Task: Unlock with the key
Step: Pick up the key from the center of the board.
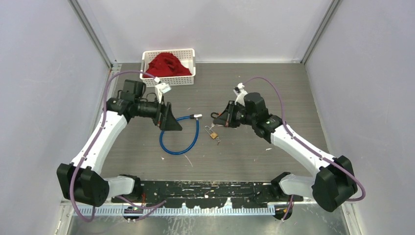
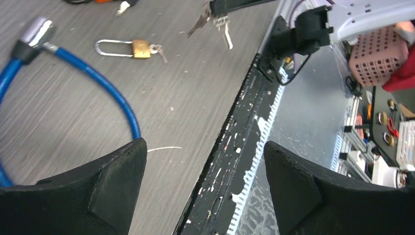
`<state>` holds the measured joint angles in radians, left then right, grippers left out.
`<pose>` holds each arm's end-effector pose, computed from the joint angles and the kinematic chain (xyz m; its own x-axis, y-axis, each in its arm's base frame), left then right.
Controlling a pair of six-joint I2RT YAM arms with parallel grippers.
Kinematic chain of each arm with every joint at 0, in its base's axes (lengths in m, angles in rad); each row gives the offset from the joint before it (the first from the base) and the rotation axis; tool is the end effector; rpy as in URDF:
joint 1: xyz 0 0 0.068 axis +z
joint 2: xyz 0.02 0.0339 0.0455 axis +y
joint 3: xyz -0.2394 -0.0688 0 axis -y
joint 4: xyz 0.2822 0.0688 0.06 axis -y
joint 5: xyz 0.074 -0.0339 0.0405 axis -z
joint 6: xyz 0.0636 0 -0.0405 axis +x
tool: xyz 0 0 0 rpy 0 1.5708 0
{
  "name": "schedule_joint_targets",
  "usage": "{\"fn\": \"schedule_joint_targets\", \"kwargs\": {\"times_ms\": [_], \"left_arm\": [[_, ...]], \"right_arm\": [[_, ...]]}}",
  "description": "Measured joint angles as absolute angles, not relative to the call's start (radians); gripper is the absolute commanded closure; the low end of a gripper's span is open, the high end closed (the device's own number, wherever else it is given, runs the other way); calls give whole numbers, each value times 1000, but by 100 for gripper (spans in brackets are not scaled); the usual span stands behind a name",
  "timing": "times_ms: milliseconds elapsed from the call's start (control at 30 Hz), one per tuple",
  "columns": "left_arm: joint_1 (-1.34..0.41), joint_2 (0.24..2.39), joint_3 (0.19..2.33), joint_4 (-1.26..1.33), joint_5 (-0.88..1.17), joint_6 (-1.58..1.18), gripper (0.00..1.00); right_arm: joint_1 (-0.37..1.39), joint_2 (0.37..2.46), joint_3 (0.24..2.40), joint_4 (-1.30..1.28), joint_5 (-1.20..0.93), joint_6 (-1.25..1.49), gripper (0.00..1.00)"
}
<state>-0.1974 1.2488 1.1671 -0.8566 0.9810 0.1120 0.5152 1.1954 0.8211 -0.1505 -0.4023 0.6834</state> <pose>0.2790 -0.1097 0.2892 -0.7199 0.2074 -0.6624 0.6755 0.4285 -0.6000 0.2762 0.1850 0.2225 -0.8106 0.2088 -0.5472 -0.3049 0.6473 0.6986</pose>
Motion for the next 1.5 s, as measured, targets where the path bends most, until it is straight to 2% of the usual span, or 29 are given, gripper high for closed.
{"fn": "schedule_joint_targets", "kwargs": {"times_ms": [233,567,900,1100,1200,1267,1333,1433,1500], "left_arm": [[-312,1248,1147,-773,1018,44,23],[-330,1241,1127,-646,1168,-154,35],[-305,1240,1118,-546,1232,-296,64],[-295,1240,1099,-522,1236,-319,69],[-295,1239,1082,-507,1235,-337,75],[-294,1239,1073,-503,1234,-343,84],[-294,1239,1069,-499,1228,-348,99],[-289,1239,1064,-497,1203,-356,100],[-286,1239,1063,-498,1196,-356,100]], "right_arm": [[687,1234,955,-59,-412,774,99],[800,1246,974,81,-299,802,99],[838,1246,965,114,-181,768,99],[855,1229,947,134,-120,754,99],[863,1227,937,142,-102,748,99],[867,1227,936,142,-94,745,99],[873,1227,936,148,-87,742,99],[878,1225,936,163,-80,739,99],[882,1222,930,170,-75,736,91]]}}
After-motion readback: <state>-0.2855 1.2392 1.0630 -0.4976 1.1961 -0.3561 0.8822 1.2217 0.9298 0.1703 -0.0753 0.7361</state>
